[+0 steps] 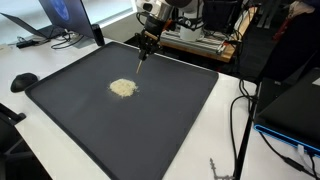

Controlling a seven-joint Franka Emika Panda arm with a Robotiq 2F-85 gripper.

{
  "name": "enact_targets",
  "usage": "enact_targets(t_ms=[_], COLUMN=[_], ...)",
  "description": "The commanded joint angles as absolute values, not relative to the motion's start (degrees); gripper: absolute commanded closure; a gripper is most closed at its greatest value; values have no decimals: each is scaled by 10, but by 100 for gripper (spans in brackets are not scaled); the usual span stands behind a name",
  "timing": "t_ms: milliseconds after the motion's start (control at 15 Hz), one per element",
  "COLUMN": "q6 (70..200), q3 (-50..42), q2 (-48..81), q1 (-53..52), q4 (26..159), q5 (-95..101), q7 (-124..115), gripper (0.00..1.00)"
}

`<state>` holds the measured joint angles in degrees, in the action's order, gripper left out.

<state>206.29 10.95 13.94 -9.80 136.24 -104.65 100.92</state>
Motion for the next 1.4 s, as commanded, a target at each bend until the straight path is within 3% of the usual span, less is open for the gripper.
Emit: enact_targets(t_ms=[0,400,800,1333], q6=[2120,2204,2277,2426], q3=[139,172,225,576], q2=[146,106,148,279], q1=[-66,1,58,258], q4=[1315,1250,1111,1016], q5=[-1160,-1284,-1378,-1341], q7=[1154,1372,1601,1602], gripper=[97,97,97,97])
